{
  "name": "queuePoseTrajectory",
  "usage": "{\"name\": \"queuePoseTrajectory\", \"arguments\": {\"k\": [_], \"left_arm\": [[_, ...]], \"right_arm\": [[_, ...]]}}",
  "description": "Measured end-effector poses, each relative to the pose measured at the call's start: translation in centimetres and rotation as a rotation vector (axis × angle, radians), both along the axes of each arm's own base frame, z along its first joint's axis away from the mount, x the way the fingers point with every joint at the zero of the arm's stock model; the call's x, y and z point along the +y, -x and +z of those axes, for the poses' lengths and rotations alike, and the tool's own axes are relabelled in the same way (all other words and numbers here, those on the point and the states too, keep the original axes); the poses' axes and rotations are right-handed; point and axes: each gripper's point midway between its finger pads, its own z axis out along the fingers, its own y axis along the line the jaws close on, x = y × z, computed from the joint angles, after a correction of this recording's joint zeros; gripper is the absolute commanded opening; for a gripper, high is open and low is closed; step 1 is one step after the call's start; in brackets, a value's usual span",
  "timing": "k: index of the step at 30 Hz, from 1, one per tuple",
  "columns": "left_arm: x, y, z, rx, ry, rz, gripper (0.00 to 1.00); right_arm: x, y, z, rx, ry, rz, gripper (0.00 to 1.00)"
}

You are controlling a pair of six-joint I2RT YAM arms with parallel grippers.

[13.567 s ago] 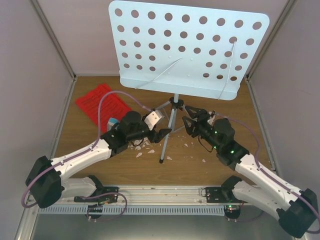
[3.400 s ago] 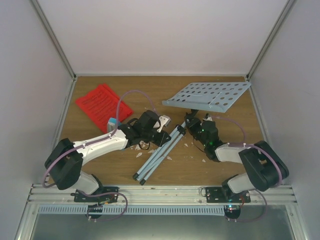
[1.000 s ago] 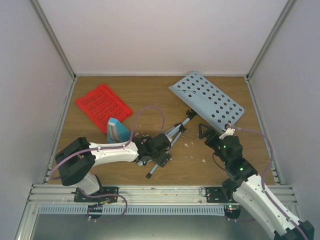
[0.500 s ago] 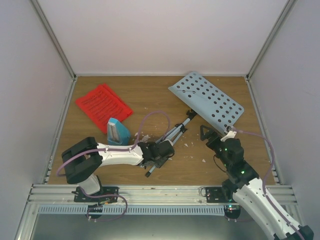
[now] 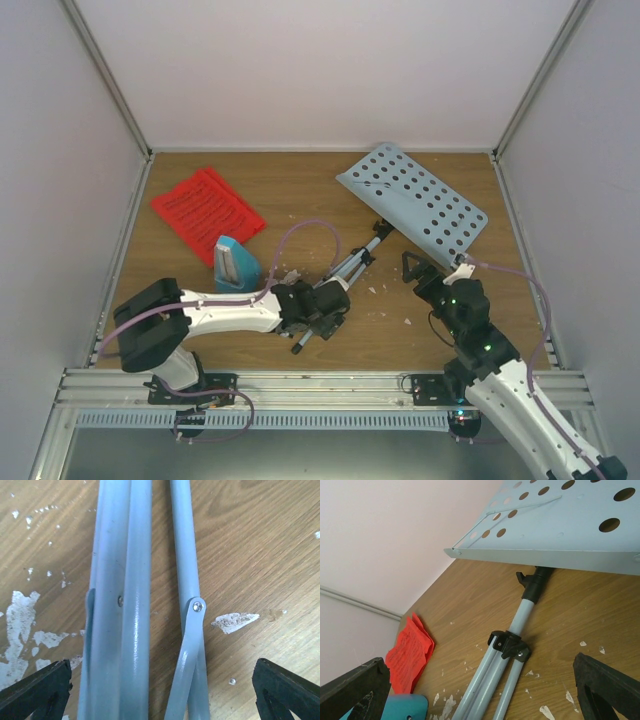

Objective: Pack up the instrument practice props

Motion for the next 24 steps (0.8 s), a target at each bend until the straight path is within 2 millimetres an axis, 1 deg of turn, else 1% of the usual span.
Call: {"name": "queuePoseTrajectory", "arguments": {"k": [3,5,10,15,22,24], "left_arm": [[0.0,0.0,1.1,-0.007,0.024,0.005,0.99],[0.1,0.1,1.2,0.001,0.032,0.016,0.99],[0.9,0.3,0.4,0.069,0.041,0.054,0.99],[2.2,0.3,-0.8,0.13,0.041,0.097,0.99],[3.9,0.5,-2.2,0.159,0.017,0.143,0.99],[4.0,0.5,-2.3,0.163,0.016,0.153,0.99]], "right_arm": [[-0.1,0.1,0.0,0.001,0.0,-0.001,1.0],[-0.1,0.1,0.0,0.002,0.001,0.0,1.0],[-0.1,0.2,-0.1,0.001,-0.001,0.001,1.0],[-0.2,0.4,-0.4,0.009,0.003,0.001,1.0],[-0.3,0.6,-0.6,0.009,-0.01,-0.002,1.0],[-0.3,0.7,-0.6,0.007,-0.017,-0.004,1.0]]}}
